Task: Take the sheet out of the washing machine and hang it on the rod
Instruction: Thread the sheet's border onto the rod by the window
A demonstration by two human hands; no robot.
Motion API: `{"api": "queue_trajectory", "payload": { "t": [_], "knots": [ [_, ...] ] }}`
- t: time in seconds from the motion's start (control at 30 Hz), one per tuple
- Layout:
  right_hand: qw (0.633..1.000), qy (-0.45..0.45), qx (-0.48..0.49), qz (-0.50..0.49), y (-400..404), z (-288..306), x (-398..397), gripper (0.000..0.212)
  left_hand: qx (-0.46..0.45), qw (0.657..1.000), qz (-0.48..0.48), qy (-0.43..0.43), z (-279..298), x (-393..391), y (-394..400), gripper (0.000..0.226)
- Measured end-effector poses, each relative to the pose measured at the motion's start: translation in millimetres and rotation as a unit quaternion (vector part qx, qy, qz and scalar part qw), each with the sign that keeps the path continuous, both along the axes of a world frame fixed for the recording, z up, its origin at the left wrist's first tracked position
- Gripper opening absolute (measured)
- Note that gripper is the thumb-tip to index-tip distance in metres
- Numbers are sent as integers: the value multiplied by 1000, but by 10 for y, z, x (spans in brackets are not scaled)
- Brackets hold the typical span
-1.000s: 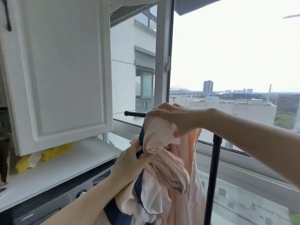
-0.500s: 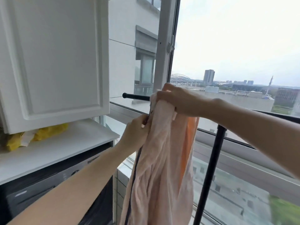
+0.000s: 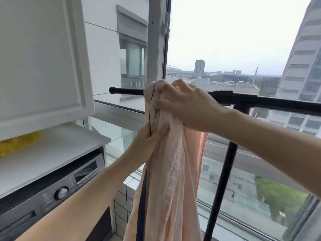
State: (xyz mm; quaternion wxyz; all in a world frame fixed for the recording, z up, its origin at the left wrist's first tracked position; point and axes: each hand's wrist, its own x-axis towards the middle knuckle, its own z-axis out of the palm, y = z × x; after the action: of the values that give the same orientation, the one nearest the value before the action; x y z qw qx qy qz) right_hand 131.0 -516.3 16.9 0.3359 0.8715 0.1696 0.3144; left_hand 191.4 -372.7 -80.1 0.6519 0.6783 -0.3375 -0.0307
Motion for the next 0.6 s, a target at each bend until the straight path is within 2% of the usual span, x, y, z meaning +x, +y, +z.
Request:
{"api": "queue_trajectory", "payload": {
  "t": [0.17, 0.3, 0.37, 0.47, 0.5, 0.6],
  "knots": [
    [999, -50, -9, -13, -11, -401, 50, 39, 1, 997, -23, -72, -213, 137, 64, 35],
    [995, -69, 10, -75, 44, -534, -12, 48, -2, 994, -64, -91, -256, 329, 120, 31],
    [991, -81, 68, -85, 152, -621, -106, 50, -11, 993, -82, -87, -271, 423, 135, 24],
    [968, -97, 208, -98, 416, -796, -212, 69, -32, 990, -92, -100, -363, 492, 167, 5],
    [954, -110, 262, -98, 514, -844, -230, 68, -44, 989, -87, -112, -390, 495, 189, 12],
    [903, -170, 383, -90, 775, -857, -240, 39, -82, 984, -82, -139, -356, 491, 253, 14]
  ]
}}
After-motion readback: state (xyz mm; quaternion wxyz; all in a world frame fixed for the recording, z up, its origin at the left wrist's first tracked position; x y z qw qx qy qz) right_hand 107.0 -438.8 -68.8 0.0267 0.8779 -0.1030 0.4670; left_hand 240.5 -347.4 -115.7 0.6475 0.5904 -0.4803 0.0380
